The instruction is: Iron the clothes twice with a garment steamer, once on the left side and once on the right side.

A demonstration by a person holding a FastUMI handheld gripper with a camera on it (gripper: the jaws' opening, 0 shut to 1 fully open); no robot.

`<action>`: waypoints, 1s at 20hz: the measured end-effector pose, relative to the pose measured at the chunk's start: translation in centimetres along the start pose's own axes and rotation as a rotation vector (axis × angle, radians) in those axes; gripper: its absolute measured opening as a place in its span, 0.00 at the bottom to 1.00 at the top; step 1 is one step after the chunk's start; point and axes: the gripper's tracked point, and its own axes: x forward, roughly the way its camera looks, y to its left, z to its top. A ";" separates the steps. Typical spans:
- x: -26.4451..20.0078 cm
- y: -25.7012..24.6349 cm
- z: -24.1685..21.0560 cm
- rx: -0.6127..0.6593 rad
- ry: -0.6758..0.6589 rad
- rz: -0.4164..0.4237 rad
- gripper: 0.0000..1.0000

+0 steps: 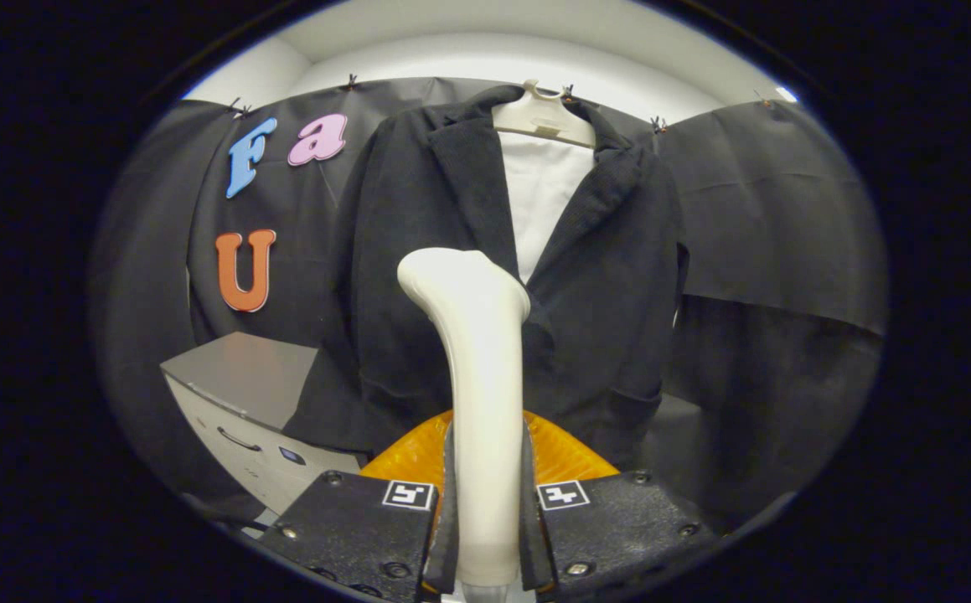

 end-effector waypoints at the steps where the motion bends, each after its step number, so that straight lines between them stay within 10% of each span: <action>1: 0.0 0.1 -0.6 0.001 0.012 0.004 0.32; 20: 0.0 0.0 -12.9 -0.052 0.246 -0.021 0.32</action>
